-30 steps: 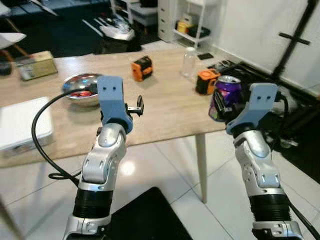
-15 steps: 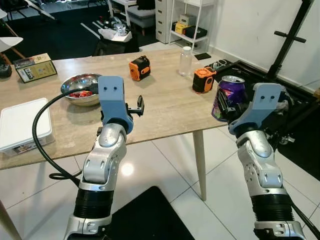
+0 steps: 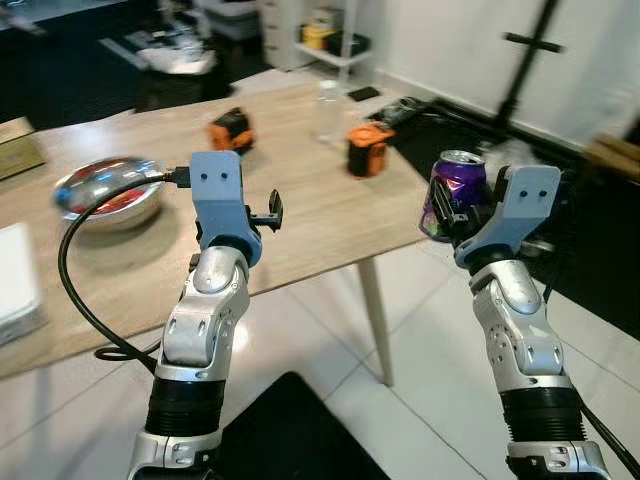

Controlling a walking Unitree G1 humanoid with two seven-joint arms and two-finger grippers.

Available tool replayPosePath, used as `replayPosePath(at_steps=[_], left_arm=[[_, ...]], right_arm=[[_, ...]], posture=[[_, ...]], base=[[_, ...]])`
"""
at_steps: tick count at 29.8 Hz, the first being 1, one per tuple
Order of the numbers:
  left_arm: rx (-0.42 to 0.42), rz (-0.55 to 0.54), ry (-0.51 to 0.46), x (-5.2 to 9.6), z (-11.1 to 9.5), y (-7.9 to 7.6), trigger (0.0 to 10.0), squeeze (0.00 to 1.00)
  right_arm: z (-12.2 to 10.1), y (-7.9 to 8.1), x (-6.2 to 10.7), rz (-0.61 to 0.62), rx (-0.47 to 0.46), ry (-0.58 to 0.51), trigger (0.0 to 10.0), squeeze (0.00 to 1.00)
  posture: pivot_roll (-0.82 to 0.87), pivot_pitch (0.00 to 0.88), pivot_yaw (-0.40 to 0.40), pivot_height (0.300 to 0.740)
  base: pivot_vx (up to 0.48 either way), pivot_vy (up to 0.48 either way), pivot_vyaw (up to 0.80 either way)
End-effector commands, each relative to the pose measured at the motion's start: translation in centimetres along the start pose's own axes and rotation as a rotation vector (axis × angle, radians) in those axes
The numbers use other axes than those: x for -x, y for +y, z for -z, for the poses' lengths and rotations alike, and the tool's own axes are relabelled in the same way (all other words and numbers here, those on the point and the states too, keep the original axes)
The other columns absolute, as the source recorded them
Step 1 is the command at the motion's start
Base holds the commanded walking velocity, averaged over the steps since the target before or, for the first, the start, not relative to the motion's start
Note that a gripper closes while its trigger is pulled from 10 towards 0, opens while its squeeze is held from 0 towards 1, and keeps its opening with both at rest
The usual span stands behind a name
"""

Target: Restocking fridge

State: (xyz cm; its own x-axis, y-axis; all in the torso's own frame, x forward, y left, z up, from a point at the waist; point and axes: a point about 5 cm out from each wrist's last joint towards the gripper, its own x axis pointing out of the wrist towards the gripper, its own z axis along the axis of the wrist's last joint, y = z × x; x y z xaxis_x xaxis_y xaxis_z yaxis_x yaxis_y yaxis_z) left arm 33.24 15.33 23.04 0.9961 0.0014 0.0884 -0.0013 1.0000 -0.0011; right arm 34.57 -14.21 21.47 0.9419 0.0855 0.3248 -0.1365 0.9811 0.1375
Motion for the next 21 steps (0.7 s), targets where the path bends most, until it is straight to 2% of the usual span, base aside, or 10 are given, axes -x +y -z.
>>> replayPosePath(at_steps=[1,21], left_arm=[[0.000,0.007,0.022,0.1,0.7,-0.2,10.0,0.00],[-0.007,0.034,0.048,0.3,1.6,-0.6,10.0,0.00]], right_arm=[[1.0,-0.7,0.4,0.024,-0.001,0.043,10.0,0.00],[2.6,-1.2,1.1,0.039,0.014,0.099,10.0,0.00]], posture=[[-0.01,0.096,-0.036,0.740],[-0.01,0.102,-0.036,0.740]], base=[[0.000,0.000,-0.77],[0.000,0.000,-0.77]])
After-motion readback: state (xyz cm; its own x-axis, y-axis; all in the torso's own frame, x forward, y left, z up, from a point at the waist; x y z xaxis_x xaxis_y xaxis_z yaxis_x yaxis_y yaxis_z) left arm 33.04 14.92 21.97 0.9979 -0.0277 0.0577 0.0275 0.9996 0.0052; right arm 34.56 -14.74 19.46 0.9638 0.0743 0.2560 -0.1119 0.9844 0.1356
